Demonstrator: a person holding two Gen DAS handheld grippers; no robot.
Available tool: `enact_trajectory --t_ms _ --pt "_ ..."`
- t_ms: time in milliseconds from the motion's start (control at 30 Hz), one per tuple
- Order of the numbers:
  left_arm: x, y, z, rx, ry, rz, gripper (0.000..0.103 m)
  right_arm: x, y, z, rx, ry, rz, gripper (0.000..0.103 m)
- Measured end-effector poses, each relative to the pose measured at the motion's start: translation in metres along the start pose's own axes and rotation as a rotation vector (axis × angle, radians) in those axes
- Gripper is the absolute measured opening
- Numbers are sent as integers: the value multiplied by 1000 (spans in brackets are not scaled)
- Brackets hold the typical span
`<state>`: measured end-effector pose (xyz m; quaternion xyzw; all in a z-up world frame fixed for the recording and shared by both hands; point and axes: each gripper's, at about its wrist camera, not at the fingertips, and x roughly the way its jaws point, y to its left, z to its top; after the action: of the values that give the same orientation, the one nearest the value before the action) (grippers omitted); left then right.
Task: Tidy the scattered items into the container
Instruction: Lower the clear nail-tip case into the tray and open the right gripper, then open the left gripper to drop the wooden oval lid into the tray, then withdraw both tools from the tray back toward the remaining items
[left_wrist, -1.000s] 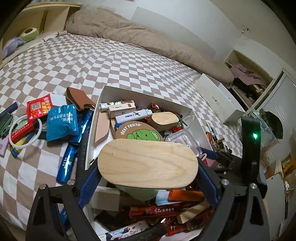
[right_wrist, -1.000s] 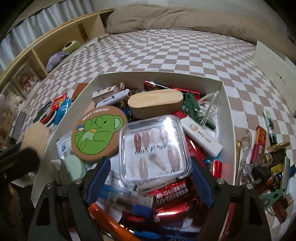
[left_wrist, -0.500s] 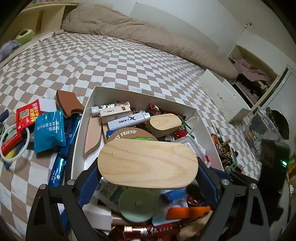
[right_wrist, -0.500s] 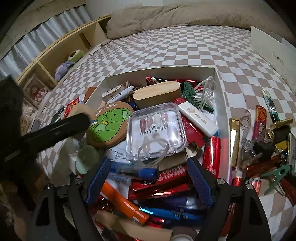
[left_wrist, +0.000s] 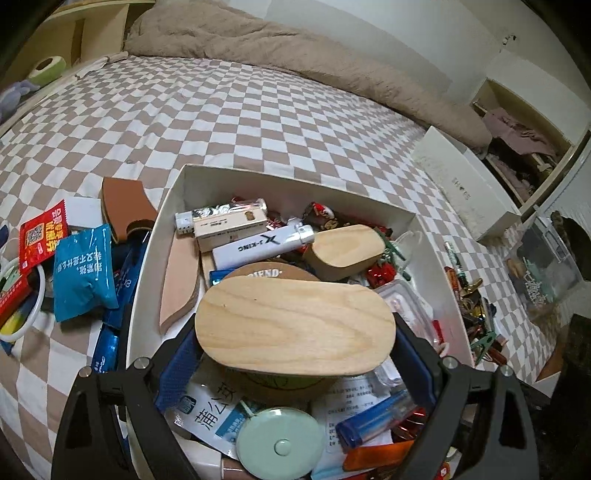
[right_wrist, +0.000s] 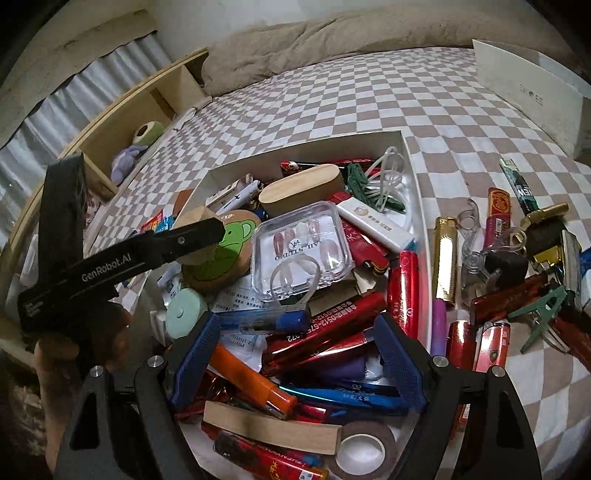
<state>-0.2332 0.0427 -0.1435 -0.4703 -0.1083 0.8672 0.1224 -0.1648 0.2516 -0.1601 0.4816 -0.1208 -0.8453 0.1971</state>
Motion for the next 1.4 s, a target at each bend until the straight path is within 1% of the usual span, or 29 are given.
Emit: enact_trajectory --t_ms 200,267,400,733,1000,1400 --pt "2 3 -1 -13 9 2 95 0 -1 -1 12 -9 -12 86" --pt "3 7 -2 -45 17 -12 101 -1 -1 -2 12 -11 -11 86" --pt "-3 10 -1 -76 7 -23 102 -4 0 -2 12 -20 -11 86" --pt "-23 2 -2 -39 -14 -26 102 -13 3 -3 28 -38 2 86" --pt "-36 -2 -8 -24 -32 -15 102 -24 11 -5 14 -58 -10 86" --pt "-77 -9 -15 -1 -104 -10 102 -52 20 -9 -1 -116 -17 86"
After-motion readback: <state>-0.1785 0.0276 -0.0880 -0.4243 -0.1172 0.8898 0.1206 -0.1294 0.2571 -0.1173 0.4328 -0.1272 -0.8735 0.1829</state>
